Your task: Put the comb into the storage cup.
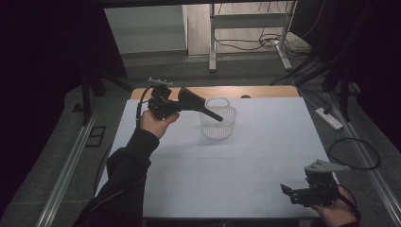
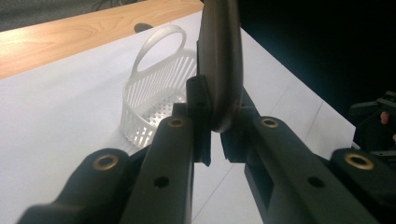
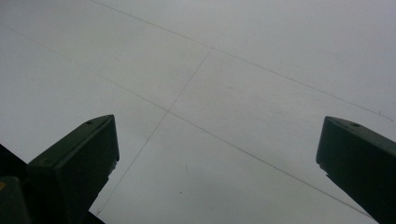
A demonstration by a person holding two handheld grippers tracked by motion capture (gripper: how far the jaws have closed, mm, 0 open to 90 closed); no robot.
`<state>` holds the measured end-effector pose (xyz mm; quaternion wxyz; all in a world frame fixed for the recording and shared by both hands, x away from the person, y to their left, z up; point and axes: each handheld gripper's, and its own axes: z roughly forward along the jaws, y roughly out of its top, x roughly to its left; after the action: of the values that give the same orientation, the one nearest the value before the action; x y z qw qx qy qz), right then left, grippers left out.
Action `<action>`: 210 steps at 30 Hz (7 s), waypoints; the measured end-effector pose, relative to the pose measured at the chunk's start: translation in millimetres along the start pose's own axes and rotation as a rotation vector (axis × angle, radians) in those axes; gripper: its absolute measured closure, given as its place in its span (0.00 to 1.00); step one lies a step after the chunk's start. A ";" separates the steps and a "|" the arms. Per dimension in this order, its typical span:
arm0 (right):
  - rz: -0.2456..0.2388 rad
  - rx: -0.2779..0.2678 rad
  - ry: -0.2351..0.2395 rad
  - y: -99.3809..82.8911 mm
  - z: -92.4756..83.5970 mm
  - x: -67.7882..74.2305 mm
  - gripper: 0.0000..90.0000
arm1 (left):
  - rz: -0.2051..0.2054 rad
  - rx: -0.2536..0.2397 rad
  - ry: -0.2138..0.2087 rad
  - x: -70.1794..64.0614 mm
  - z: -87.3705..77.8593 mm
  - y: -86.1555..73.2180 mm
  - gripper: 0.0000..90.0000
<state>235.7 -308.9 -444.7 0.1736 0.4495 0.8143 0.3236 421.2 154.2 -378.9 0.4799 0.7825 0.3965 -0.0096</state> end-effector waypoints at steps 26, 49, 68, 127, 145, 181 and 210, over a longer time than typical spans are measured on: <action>-0.008 0.004 0.006 0.0 0.3 0.2 0.00 | 0.015 0.037 0.020 -2.4 35.3 -2.2 0.92; -0.012 0.013 0.013 0.3 1.4 0.4 0.00 | 0.011 0.048 0.047 -3.5 55.3 -4.7 0.92; -0.017 0.019 0.016 0.4 2.0 0.5 0.00 | -0.045 0.046 0.043 3.6 72.0 -14.7 0.92; -0.022 0.032 0.018 0.7 3.2 1.4 0.01 | -0.019 0.025 0.220 23.1 82.3 -35.6 0.58; -0.024 0.032 0.015 0.7 3.1 1.9 0.01 | 0.029 0.019 0.271 23.8 80.1 -36.7 0.27; -0.020 0.028 0.013 0.7 2.8 1.4 0.00 | 0.222 -0.028 0.346 13.3 60.8 -47.9 0.00; -0.025 0.024 0.012 0.7 2.3 2.0 0.00 | 0.231 -0.017 0.261 8.2 41.8 -69.3 0.00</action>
<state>236.4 -306.1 -445.9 0.1670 0.4395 0.8247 0.3143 398.4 143.1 -456.2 0.4290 0.8134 0.3628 0.1507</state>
